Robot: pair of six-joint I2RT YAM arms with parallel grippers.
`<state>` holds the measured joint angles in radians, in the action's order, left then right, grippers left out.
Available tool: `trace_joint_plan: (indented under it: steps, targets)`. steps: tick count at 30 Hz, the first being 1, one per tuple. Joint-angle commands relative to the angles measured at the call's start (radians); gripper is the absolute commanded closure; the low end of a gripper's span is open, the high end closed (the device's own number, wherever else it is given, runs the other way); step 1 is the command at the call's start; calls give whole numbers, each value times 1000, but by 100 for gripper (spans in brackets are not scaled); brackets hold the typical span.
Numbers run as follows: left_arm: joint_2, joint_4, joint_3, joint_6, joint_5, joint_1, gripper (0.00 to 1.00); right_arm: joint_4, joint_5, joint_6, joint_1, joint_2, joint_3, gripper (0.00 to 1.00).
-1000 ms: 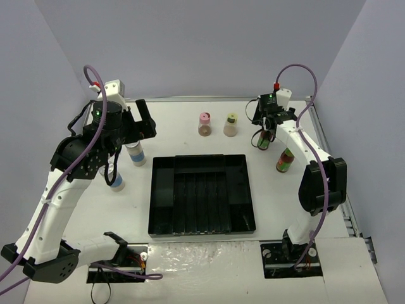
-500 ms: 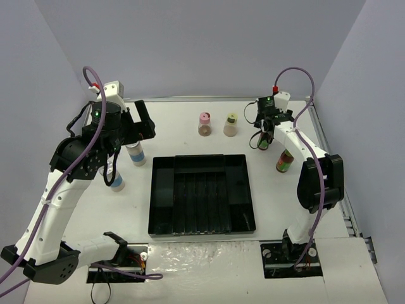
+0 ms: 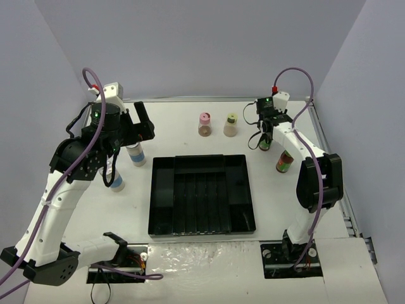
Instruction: Organize the condiment bottles
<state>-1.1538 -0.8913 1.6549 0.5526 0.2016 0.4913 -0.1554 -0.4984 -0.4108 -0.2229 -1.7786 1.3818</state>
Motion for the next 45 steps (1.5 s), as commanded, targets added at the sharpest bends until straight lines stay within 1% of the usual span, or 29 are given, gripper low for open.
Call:
trace_joint_plan:
  steps: [1,5,12,26,30,35,45]
  targets:
    - [24,52,15,-10,-10,-12,3,36,-54,17,-10,14,3,78]
    - [28,58,-3,-10,-18,-17,3,36,-61,23,-32,27,2,100]
    - [44,73,-54,-24,-13,-17,3,35,-95,43,-81,98,-3,100]
    - [88,132,-154,-58,-28,-17,3,-9,-146,32,-102,181,-6,100]
    - [94,140,-174,-80,-26,-18,3,-12,-144,27,-104,214,-15,100]
    - [101,141,-201,-97,2,-17,3,-24,-94,24,-116,275,-24,100]
    - [138,160,-277,-126,38,-17,3,-79,-76,31,-246,373,-24,100]
